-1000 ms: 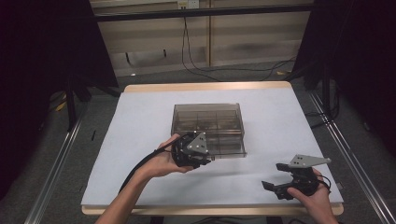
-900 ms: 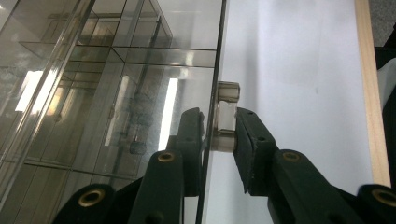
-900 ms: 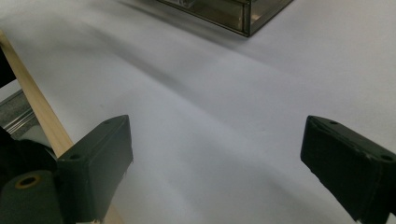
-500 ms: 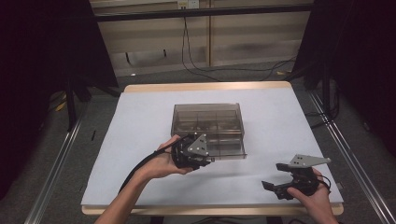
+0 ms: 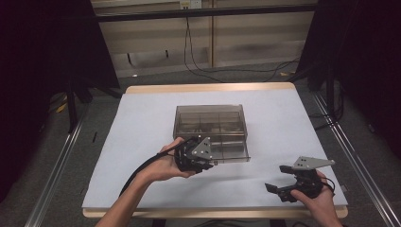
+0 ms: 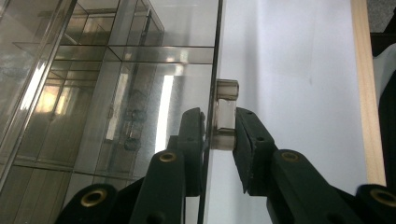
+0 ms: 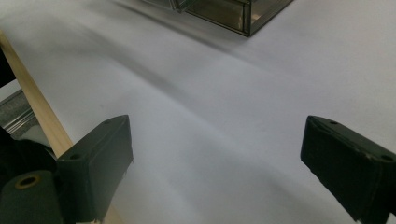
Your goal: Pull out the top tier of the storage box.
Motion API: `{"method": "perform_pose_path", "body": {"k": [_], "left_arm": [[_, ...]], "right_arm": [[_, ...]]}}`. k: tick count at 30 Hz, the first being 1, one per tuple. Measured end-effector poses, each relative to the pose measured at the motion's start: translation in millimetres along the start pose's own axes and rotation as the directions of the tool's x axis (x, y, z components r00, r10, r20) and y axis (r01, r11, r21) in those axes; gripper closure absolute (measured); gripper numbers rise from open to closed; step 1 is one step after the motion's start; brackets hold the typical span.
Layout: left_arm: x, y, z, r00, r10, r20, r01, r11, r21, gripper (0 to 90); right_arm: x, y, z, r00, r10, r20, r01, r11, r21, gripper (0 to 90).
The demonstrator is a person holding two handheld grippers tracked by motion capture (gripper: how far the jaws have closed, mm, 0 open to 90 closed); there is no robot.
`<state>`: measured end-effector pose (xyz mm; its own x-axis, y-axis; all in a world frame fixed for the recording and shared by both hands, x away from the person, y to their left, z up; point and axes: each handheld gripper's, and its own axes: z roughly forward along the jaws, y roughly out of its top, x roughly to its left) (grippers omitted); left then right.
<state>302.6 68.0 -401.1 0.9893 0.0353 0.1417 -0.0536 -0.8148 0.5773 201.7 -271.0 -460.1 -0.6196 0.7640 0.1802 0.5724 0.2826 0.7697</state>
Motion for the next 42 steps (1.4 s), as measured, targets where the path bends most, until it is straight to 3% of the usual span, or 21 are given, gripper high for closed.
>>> {"method": "perform_pose_path", "body": {"k": [10, 13, 15, 19, 21, 24, 27, 29, 32, 34, 36, 39, 40, 41, 42], "left_arm": [[-0.6, -1.5, -0.9, 0.9999, -0.011, 0.011, 0.011, 0.9999, -0.003, 72.1], [-0.9, -1.6, -2.2, 0.9998, -0.021, 0.006, 0.021, 0.9998, -0.008, 64.9], [-1.4, -2.0, -4.2, 0.9997, -0.025, 0.007, 0.025, 0.9993, -0.028, 64.9], [-2.5, -5.8, -11.2, 0.997, -0.068, -0.038, 0.064, 0.994, -0.089, 53.1], [-1.0, -8.8, -15.5, 0.9939, -0.09, -0.064, 0.083, 0.9911, -0.104, 43.1], [-1.6, -14.8, -19.8, 0.9795, -0.149, -0.135, 0.131, 0.982, -0.136, 33.5], [-2.1, -21.5, -25.8, 0.9724, -0.169, -0.162, 0.143, 0.9766, -0.161, 29.9], [-3.5, -27.4, -29.5, 0.9622, -0.202, -0.183, 0.167, 0.9673, -0.191, 24.5], [-7.7, -37.0, -33.9, 0.9491, -0.235, -0.209, 0.19, 0.9579, -0.215, 24.7], [-12.8, -45.5, -36.8, 0.9329, -0.286, -0.219, 0.228, 0.9395, -0.255, 25.5], [-16.1, -51.1, -40.2, 0.9207, -0.327, -0.213, 0.259, 0.9206, -0.292, 25.4], [-20.9, -60.6, -46.8, 0.9104, -0.357, -0.208, 0.283, 0.9058, -0.315, 23.8], [-21.1, -63.0, -48.3, 0.9097, -0.359, -0.208, 0.287, 0.9063, -0.31, 23.2], [-21.9, -66.8, -50.2, 0.9002, -0.381, -0.211, 0.303, 0.8961, -0.324, 23.1], [-22.4, -69.1, -51.6, 0.8958, -0.389, -0.215, 0.308, 0.8925, -0.329, 23.1]], "right_arm": [[0.0, 0.2, 0.0, 1.0, 0.001, -0.001, -0.001, 1.0, 0.0, 9.3], [-0.2, 0.2, 0.1, 1.0, 0.003, -0.002, -0.003, 1.0, 0.0, 9.2], [-0.1, 0.2, 0.1, 1.0, 0.002, -0.001, -0.002, 1.0, 0.0, 9.2], [-0.1, 0.2, -0.2, 1.0, 0.003, -0.001, -0.003, 1.0, -0.001, 9.2], [0.1, 0.0, -0.1, 1.0, 0.002, 0.0, -0.002, 1.0, -0.004, 9.2], [-0.2, 0.1, -0.2, 1.0, 0.002, 0.0, -0.002, 1.0, -0.002, 9.2], [0.1, 0.1, -0.1, 1.0, 0.001, 0.002, -0.001, 1.0, -0.004, 9.2], [0.0, 0.2, -0.3, 1.0, 0.002, 0.0, -0.002, 1.0, -0.004, 9.3], [0.2, 0.1, -0.7, 1.0, 0.005, -0.002, -0.005, 1.0, -0.003, 9.2], [0.1, 0.1, -0.8, 1.0, 0.004, -0.001, -0.004, 1.0, -0.003, 9.2], [-0.1, 0.1, -0.4, 1.0, 0.002, 0.0, -0.002, 1.0, -0.004, 9.3], [0.5, 0.2, -0.4, 1.0, 0.002, 0.001, -0.002, 1.0, -0.004, 9.2], [0.5, 0.1, -0.4, 1.0, 0.002, 0.0, -0.002, 1.0, -0.004, 9.2], [0.4, 0.1, -0.4, 1.0, 0.003, 0.0, -0.003, 1.0, -0.004, 9.2], [0.1, 0.2, -0.4, 1.0, 0.004, 0.001, -0.004, 1.0, -0.003, 9.2]]}}
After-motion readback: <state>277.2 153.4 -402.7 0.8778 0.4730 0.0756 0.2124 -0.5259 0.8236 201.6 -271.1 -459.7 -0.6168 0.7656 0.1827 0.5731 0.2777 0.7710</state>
